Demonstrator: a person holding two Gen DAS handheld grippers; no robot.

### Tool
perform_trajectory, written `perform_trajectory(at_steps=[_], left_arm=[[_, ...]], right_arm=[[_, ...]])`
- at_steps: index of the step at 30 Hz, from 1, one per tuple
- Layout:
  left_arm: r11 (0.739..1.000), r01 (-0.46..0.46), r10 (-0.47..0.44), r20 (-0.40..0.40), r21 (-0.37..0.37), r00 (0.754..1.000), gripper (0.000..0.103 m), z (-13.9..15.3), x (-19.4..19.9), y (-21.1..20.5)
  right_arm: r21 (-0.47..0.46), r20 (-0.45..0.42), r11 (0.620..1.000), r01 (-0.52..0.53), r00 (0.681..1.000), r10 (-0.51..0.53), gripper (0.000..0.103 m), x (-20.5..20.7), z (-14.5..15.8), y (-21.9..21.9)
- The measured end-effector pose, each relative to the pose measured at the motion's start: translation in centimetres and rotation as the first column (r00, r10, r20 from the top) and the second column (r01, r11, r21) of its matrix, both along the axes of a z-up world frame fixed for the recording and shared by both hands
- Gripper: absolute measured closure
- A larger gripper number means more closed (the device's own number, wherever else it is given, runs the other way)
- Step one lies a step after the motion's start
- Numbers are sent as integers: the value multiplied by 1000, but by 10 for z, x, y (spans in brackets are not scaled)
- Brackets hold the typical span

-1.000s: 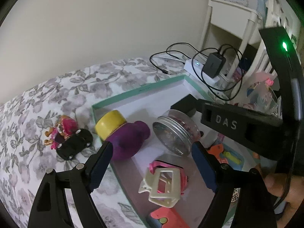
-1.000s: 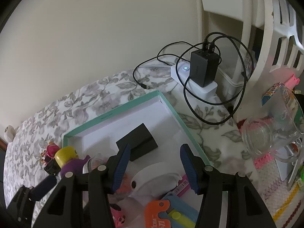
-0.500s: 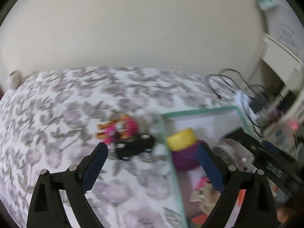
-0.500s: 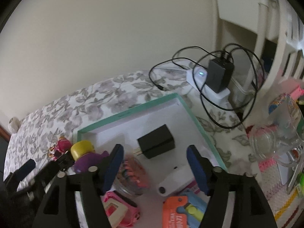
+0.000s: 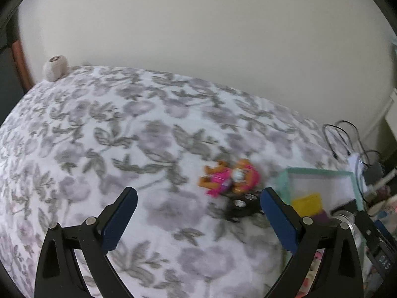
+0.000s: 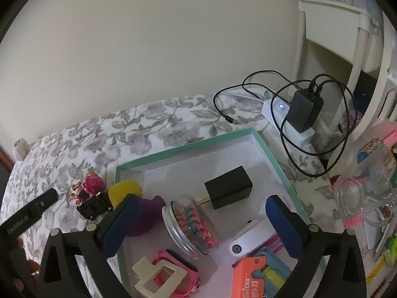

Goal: Organize rigid objects
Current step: 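Withdraw both tools from the box toward the toy car and dog figure, then grasp the black toy car with the right tool while the left tool approaches the dog figure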

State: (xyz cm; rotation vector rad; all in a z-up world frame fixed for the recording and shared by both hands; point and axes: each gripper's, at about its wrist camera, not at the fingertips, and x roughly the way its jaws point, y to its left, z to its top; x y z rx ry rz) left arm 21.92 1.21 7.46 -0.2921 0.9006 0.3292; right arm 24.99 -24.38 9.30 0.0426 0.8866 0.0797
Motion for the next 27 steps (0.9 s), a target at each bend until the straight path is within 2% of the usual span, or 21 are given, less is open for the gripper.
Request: perform_trajectory(at_steps=[4,8,16,23,27], left_arm=[[999,-35,36,11,-26,999,3,-2,-3,22],[997,-60,60,14,-48,998,3,-3,-6,38],[986,-81,79,-22,-143,997,3,-11,-9,63],[972,-134,128,-43,-194,991,4,-19,-16,87],[963,-161,156,-39,-217,987,3,-21,-20,100]], right_arm=[[-7,6,1000,-23,1000,23,0,-1,3,10],[41,18,996,-79,997,78,0,-5,9,29],[39,-2,973,-229,973,229,0,-11,-3,101],[95,-48,961,-258,964,263,0,-7,-16,139],[133,-91,962,-238,964,251,4,-1,-23,151]])
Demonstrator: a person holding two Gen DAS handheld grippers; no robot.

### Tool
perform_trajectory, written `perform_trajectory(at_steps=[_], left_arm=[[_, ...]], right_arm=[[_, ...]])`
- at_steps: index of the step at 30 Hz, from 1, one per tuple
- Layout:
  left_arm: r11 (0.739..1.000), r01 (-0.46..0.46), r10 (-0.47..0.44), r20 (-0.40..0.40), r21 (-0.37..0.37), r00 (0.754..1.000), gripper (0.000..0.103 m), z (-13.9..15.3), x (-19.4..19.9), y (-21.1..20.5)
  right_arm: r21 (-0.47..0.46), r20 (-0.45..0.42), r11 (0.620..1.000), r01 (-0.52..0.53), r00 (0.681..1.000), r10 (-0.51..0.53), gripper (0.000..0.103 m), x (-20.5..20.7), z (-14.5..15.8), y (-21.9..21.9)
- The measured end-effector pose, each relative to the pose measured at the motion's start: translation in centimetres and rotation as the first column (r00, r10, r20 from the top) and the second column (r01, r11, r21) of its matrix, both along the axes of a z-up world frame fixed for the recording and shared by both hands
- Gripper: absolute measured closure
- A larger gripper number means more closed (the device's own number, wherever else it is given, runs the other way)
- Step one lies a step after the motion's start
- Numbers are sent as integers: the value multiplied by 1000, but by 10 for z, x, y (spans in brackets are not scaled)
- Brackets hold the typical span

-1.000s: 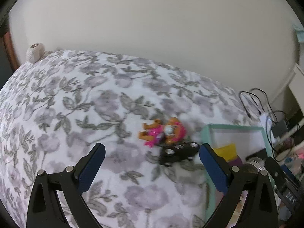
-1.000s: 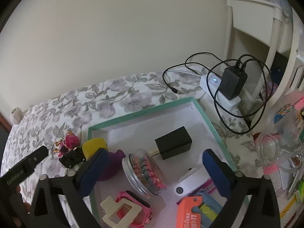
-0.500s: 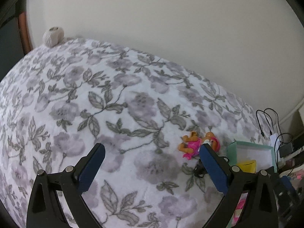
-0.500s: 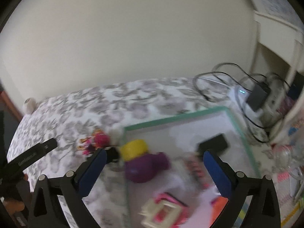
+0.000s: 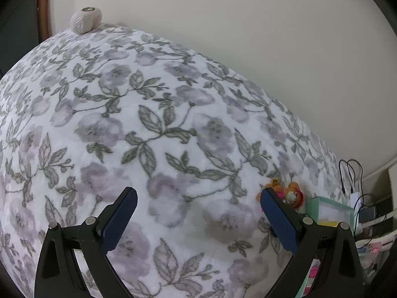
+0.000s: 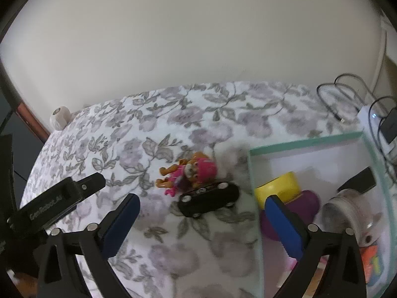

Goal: Organize rigid objects
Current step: 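Grasp the black toy car with the right tool while the left tool approaches the dog figure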

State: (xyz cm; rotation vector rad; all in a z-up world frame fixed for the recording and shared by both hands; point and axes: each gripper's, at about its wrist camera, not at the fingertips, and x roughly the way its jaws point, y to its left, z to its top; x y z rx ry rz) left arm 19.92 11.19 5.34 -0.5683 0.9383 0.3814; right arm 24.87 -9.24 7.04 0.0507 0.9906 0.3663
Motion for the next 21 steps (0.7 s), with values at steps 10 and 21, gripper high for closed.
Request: perform_trajectory(at_steps=[10,21], left_arm=[[999,9,-9,3,-40,1000,3,-7,1,8],[997,57,-57,-4,-46,998,3,-14,9,-1]], right_arm=[[36,-147,992,118,983,-112,23,23,-34,8],[-85,-85,983,163,982,-170,38,26,-44,24]])
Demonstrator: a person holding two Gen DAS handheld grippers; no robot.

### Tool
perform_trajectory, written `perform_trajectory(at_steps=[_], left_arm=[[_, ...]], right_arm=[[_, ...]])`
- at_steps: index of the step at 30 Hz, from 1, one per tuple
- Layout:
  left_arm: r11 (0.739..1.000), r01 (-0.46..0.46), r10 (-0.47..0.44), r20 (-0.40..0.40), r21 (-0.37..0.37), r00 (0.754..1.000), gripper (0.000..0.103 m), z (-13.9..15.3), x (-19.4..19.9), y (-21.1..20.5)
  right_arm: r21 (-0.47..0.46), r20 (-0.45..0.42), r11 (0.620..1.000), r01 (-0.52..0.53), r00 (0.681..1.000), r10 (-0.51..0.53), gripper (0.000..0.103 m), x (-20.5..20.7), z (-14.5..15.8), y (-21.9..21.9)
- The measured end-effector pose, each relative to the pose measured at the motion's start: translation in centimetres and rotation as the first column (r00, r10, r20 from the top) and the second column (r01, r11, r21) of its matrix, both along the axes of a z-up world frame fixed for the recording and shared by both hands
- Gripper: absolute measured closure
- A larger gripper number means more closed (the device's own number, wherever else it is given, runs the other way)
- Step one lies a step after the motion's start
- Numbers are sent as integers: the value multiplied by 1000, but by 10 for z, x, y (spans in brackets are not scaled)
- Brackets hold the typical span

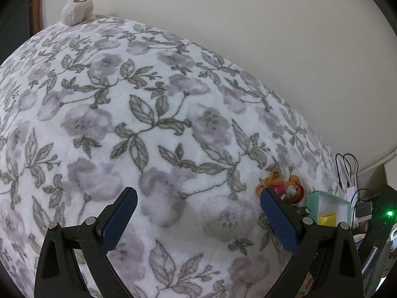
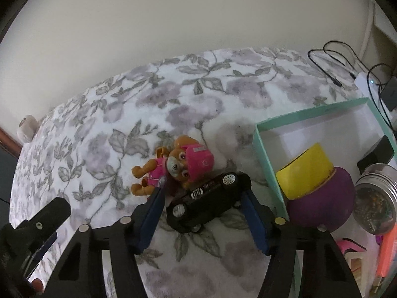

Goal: Organize rigid objects
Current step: 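Grasp the black toy car with the right tool while the left tool approaches the dog figure, then close the left tool on the pink-and-orange dog figure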

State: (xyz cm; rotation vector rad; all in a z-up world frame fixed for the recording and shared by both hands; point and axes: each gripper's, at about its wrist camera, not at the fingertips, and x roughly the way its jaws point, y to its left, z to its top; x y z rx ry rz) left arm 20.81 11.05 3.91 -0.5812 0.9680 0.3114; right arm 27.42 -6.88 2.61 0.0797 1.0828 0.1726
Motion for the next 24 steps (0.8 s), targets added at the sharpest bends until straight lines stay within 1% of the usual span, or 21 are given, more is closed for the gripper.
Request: perform_trajectory(at_steps=[4,6,9,12,15,18,21,24], left_arm=[[1000,29,-29,9,-7,1000,3,-1,3,-4],[999,45,-45,11,-28,999,3,-3,5,-7],[997,65,-65,16,-35,998,3,-5,10,-12],[994,90,-88,29,-58,996,4,-9,16,-17],[994,92,-91,21,-63,996,4,-16,23,-20],[992,102,-101,19,-72,995,4,-22,30,-24],[989,140,-139,31,-48,990,4,-24,38,-34],[981,193,-193,44,3,980,7,-21,45,-46]], right_arm=[[14,-6,1000,-27,1000,27,45,-3,0,-5],[24,-6,999,-35,999,35,62,-5,0,-8],[26,0,998,-57,998,57,62,-8,2,-11],[21,13,997,-79,997,79,63,-11,4,-15],[39,16,996,-86,996,85,63,-12,5,-23],[79,14,992,-94,996,93,63,-13,8,-31],[100,18,991,-93,996,92,63,-13,10,-35],[126,17,988,-93,996,92,63,-12,12,-38]])
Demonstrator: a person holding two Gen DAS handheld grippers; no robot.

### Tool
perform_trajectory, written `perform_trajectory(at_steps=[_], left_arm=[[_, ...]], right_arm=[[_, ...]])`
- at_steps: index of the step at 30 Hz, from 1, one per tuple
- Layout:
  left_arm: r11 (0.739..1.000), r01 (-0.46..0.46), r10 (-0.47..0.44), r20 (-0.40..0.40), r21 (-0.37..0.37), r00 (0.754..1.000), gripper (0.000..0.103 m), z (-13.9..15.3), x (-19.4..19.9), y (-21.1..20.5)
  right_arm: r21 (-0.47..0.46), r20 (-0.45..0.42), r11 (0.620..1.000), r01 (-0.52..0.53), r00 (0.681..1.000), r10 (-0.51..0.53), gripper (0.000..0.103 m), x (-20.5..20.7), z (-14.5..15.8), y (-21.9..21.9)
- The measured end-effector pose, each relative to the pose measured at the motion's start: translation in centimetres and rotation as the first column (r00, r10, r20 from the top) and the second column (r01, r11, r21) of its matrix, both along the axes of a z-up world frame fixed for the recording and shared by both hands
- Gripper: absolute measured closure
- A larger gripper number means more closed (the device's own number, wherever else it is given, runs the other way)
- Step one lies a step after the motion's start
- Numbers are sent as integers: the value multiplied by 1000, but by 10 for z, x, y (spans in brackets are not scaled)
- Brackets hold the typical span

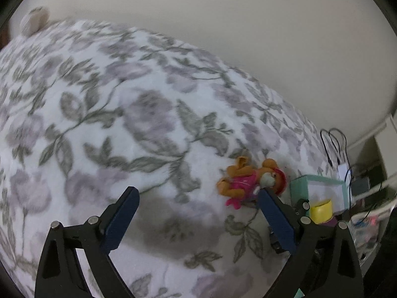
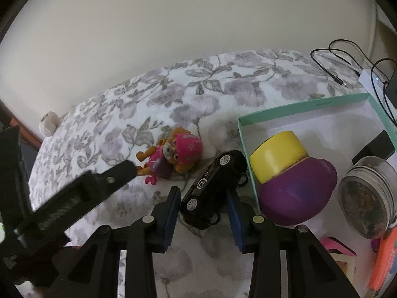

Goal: Organize rigid objects
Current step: 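Close the left tool on the pink-and-orange dog figure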

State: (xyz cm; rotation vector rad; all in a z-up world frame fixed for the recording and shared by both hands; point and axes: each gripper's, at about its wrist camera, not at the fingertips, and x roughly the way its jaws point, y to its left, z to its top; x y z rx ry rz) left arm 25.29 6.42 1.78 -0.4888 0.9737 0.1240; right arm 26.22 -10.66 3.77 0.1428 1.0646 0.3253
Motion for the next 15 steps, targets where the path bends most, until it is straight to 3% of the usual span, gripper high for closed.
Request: perform_trajectory(at_steps=[5,8,13,15], left_arm=[[995,84,-86,33,53,996,21,3,10,-17],[992,105,-109,54,62,993,23,3,14,-20],[992,129,-129,83,11,988,37,-1,16,-21],[990,143,-142,99,-5,985,45,-3,16,-24]], right_arm=[[25,-18,1000,5,1000,-5,63,1,-2,-5],[30,-26,1000,6,1000,-5,63,2,-3,-6],[41,-38,999,8,999,-7,63,2,-6,-7],[57,-49,998,11,999,-9,72,3,-7,-8]])
